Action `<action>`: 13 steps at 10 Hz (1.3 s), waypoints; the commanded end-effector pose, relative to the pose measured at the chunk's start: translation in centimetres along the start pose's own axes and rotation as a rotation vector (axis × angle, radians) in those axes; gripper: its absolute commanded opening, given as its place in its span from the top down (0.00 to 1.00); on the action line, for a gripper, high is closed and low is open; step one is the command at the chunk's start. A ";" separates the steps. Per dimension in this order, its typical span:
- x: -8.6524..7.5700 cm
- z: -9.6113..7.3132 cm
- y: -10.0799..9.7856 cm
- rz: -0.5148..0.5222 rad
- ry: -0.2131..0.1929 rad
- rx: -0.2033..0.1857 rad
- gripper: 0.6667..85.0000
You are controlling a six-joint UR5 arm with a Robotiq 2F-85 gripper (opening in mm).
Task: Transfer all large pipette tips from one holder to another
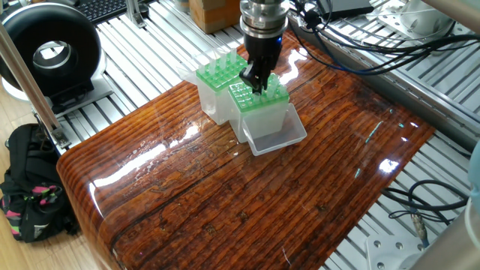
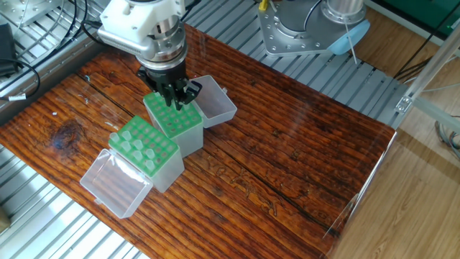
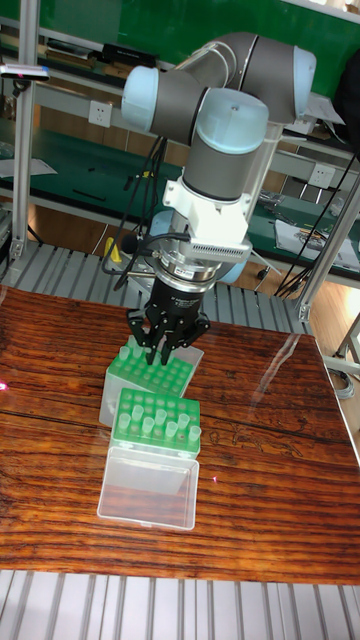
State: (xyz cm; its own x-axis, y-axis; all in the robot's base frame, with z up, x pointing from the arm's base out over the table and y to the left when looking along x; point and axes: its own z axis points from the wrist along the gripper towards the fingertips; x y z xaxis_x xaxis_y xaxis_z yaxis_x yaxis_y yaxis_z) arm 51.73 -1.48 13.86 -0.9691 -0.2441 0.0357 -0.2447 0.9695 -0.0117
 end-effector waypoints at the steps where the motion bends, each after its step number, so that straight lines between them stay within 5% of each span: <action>1: -0.1 -0.1 0.0 0.004 -0.003 -0.005 0.71; 6: -0.2 -0.2 0.0 0.013 -0.007 -0.002 0.84; 13: -0.1 -1.4 -0.2 0.012 0.001 0.004 0.87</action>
State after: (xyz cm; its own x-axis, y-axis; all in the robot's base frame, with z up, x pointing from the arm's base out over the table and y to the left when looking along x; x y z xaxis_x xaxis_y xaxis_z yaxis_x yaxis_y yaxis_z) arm 51.85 -1.78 14.62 -0.9715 -0.2337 0.0388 -0.2348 0.9717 -0.0258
